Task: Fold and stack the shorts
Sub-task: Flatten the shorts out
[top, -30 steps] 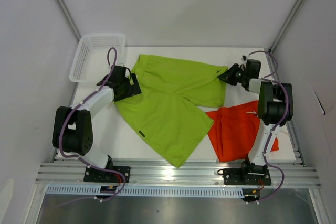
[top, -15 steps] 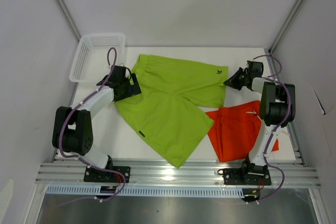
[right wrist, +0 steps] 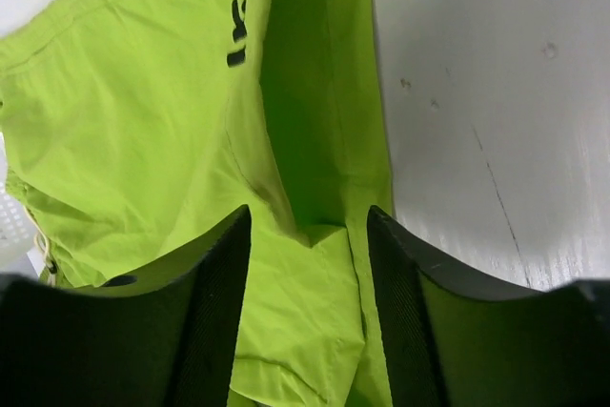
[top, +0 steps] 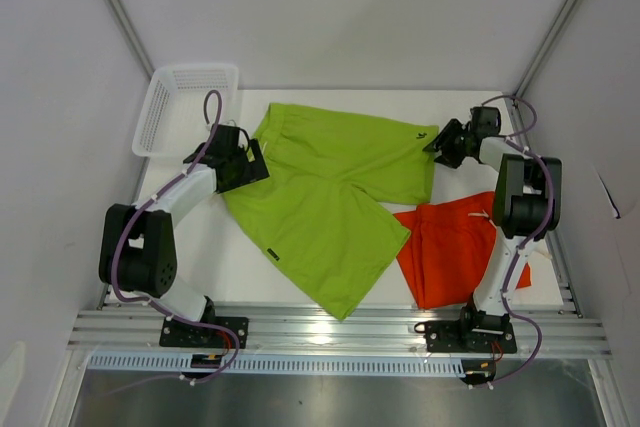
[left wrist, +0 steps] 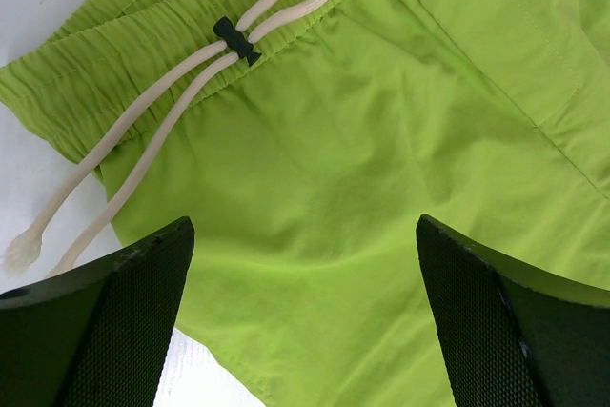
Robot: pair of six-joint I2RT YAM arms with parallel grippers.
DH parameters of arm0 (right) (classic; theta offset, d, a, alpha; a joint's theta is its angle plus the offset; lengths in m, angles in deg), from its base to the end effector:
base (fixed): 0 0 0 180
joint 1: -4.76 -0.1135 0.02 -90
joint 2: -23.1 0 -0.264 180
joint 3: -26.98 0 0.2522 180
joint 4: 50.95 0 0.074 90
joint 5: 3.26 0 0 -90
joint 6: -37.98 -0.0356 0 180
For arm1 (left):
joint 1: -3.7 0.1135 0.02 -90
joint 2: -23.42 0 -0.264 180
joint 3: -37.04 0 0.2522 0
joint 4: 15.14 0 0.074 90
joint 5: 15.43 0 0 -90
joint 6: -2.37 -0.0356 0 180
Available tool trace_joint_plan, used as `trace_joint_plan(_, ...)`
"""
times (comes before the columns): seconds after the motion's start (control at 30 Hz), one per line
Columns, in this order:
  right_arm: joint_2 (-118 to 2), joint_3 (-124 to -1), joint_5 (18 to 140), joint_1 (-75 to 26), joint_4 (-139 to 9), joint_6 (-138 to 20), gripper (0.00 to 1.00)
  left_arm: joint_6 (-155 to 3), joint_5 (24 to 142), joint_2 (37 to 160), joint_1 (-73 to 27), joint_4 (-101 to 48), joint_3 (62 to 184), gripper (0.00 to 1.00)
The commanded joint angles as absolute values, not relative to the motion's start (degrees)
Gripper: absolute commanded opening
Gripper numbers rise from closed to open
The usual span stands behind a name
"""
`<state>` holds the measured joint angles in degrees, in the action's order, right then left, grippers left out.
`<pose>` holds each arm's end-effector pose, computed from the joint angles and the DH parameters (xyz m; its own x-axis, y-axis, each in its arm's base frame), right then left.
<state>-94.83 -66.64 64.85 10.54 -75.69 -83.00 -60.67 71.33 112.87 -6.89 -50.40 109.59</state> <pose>0.4427 -0.0315 0.1621 -0.7213 0.5531 -0.4170 0.2585 0.7734 0.5788 0.3208 -0.0579 0.2177 -0.7596 -0.3185 -0.5670 -0.2188 0.9462 -0.2383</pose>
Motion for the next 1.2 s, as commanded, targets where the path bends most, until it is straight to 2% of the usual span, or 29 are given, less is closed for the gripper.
trace_joint_plan(0.0,-91.1,-64.1,62.0,10.9,-73.9,-82.3,0.55,-60.8,71.3,110.5,-6.9,-49.3,109.1,0.99)
trace_joint_plan(0.2,-86.7,-59.6,58.4,11.4,-74.5,-80.4,0.55,-60.9,72.7,111.3,-7.0,-47.9,109.1,0.99)
trace_joint_plan(0.47,-85.6,-60.4,58.6,9.0,-84.8,-74.9,0.49,-60.6,77.2,112.7,-7.2,-46.2,109.9,0.99)
trace_joint_plan(0.63,-83.0,-57.9,59.0,9.0,-89.1,-72.9,0.49,-60.1,79.5,116.2,-11.0,-47.2,117.5,0.99)
trace_joint_plan(1.0,-79.6,-54.1,58.4,8.7,-93.4,-72.6,0.49,-55.4,89.2,144.6,-14.4,-46.6,146.8,0.98)
trace_joint_plan(1.17,-80.8,-54.2,55.5,8.3,-94.2,-72.2,0.48,-51.9,94.1,150.5,-14.4,-43.9,148.8,0.99)
